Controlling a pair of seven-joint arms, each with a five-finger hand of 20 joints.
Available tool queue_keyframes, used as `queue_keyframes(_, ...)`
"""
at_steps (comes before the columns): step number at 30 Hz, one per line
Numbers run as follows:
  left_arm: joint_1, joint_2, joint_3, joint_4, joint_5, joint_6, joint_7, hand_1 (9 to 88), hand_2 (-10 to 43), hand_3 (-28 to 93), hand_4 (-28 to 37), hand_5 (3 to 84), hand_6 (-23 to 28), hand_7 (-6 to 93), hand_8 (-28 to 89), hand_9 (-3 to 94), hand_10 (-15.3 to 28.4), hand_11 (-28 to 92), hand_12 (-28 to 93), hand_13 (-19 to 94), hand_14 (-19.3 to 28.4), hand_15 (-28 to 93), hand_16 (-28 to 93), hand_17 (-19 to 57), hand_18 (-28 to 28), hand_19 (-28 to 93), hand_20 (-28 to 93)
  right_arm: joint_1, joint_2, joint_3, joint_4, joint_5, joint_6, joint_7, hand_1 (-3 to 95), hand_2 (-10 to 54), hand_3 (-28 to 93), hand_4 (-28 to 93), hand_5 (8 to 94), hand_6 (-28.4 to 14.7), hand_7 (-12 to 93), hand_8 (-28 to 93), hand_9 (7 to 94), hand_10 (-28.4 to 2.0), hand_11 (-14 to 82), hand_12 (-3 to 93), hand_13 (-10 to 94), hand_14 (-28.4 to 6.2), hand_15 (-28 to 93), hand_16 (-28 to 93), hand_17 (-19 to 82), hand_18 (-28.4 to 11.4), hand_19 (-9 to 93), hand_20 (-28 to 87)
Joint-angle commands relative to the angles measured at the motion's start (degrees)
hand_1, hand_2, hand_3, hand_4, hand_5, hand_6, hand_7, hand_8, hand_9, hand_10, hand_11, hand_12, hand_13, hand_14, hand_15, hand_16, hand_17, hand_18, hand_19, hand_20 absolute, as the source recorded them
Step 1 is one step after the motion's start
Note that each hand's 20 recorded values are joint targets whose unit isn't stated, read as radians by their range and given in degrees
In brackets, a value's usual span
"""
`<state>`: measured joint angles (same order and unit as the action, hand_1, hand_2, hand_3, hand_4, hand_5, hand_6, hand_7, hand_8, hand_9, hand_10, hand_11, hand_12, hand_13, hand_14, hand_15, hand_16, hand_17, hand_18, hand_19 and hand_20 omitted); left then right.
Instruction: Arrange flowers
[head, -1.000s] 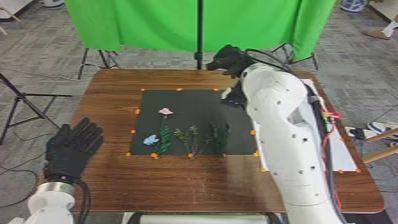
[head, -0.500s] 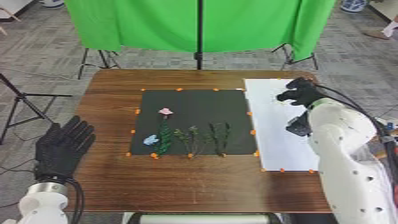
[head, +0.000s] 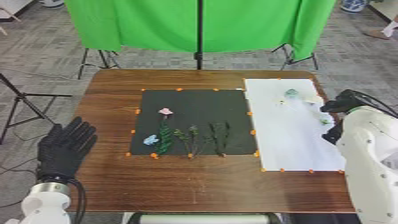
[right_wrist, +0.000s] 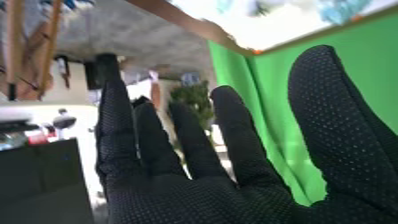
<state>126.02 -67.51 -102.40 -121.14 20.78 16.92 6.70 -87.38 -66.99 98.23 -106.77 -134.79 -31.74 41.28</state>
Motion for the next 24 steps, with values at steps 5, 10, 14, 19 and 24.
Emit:
queue_keyframes(5, 1.2, -0.82, 1.29, -0.2, -1.34, 1.91, -0.52, 28.2, 15.8, 72, -28.3, 47.3, 9.5, 12.8, -9, 40.5, 14.7, 22, 13, 30, 15.5, 44, -6, -4.0, 14.5, 33, 17, -1.8, -2.3, 2.0, 4.2, 2.6, -0.8, -3.6, 44.7, -9.4, 74, -28, 36.1, -5.7, 10, -11, 32.9, -17.1, 9.2, 8.2, 31, -20.5, 27, 11, 15, -28.4, 57, 19)
queue_keyframes(10, 0.6, -1.04, 1.89, -0.21, -5.42, 3.87, -0.3, 28.2, 15.9, 72, -28.3, 47.6, 9.9, 12.9, -9, 40.8, 14.8, 22, 13, 30, 15.5, 44, -6, -4.1, 14.6, 33, 17, -4.1, -3.4, 1.1, 7.4, 0.6, 10.2, -8.2, 54.7, -9.5, 75, -28, 43.8, -1.0, 16, -14, 41.3, -11.6, 12.7, 8.6, 47, -14.2, 38, 14, 20, -24.0, 65, 21)
queue_keyframes(14, 0.5, -1.02, 2.09, -0.05, -4.77, 3.85, -0.59, 28.2, 16.1, 72, -28.3, 48.0, 10.0, 13.0, -9, 41.2, 14.9, 23, 13, 31, 15.6, 44, -6, -4.1, 14.6, 34, 17, -5.2, -3.6, -0.6, 8.9, -2.2, 15.7, -8.7, 62.3, -9.5, 66, -28, 53.3, 0.2, 19, -15, 54.2, -11.7, 15.8, 13.8, 56, -8.4, 42, 28, 23, -22.3, 68, 24)
queue_keyframes(19, 0.2, -0.98, 2.18, 0.17, -4.83, 3.54, -0.86, 28.1, 16.1, 73, -28.3, 48.1, 10.1, 13.1, -9, 41.5, 14.9, 23, 13, 31, 15.5, 44, -6, -4.2, 14.6, 34, 17, -7.0, -3.4, -1.8, 9.9, -4.5, 22.3, -9.5, 65.7, -9.5, 61, -28, 62.1, 0.2, 26, -9, 69.9, -10.8, 13.5, 35.5, 59, -6.0, 47, 36, 25, -21.0, 71, 28)
queue_keyframes(24, 0.1, -0.73, 2.07, 0.3, -4.64, 3.15, -1.21, 28.2, 16.3, 73, -28.3, 48.1, 10.2, 13.1, -9, 41.4, 14.9, 23, 13, 31, 15.5, 44, -6, -4.1, 14.6, 34, 17, -9.0, -1.3, -4.5, 5.9, -4.5, 31.4, -12.1, 65.0, -9.5, 64, -28, 68.1, -0.4, 42, -1, 77.9, -11.1, 18.3, 46.6, 64, -6.6, 54, 39, 27, -20.9, 74, 32)
